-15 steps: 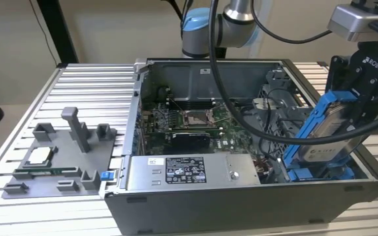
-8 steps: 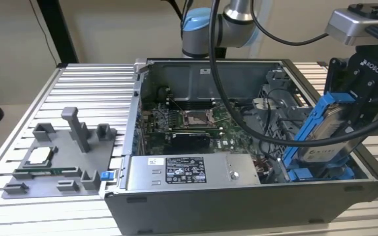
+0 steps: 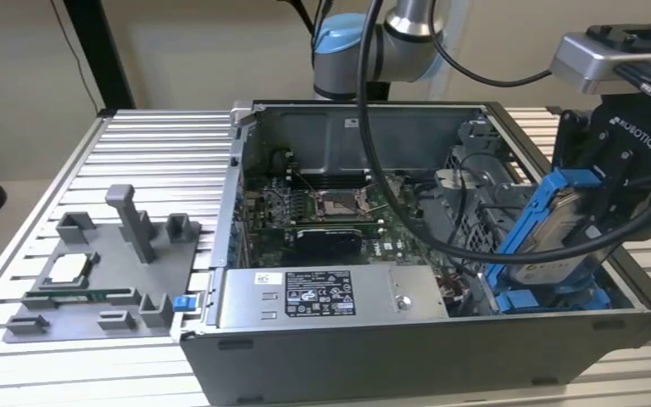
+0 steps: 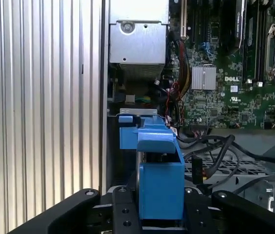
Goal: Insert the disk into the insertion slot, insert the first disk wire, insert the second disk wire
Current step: 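Insert the disk into the insertion slot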
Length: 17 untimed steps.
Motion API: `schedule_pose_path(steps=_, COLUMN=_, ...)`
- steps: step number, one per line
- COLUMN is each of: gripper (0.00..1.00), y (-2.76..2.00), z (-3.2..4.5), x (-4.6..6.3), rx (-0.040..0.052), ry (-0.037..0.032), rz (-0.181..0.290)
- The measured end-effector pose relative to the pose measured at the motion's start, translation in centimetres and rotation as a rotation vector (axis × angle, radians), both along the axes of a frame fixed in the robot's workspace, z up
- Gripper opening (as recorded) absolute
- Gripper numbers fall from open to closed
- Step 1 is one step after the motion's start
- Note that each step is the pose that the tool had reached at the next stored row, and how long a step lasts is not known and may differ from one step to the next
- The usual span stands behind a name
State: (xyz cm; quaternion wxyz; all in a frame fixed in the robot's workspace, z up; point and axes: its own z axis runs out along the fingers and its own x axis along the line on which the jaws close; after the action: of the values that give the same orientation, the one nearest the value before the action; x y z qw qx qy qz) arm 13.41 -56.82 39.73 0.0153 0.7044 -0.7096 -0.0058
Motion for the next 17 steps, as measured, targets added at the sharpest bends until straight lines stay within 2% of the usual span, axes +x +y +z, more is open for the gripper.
schedule_pose_path(steps=5, gripper=0.00, y=0.15, z=-0.57, x=0.00, rx=0.0035, ry=0.0000, rz=-0.001)
schedule_pose_path(steps=10, gripper=0.00, y=0.17, z=-0.67, x=0.00, rx=0.0048, ry=-0.0001, rz=0.000)
schedule_pose_path(steps=11, gripper=1.00, y=0.17, z=-0.67, x=0.01, rx=0.0043, ry=-0.0001, rz=0.000)
schedule_pose_path(steps=15, gripper=1.00, y=0.16, z=-0.59, x=0.00, rx=0.0043, ry=0.0003, rz=-0.001)
schedule_pose_path(steps=17, gripper=1.00, y=0.16, z=-0.08, x=0.00, rx=0.0052, ry=0.0023, rz=-0.001)
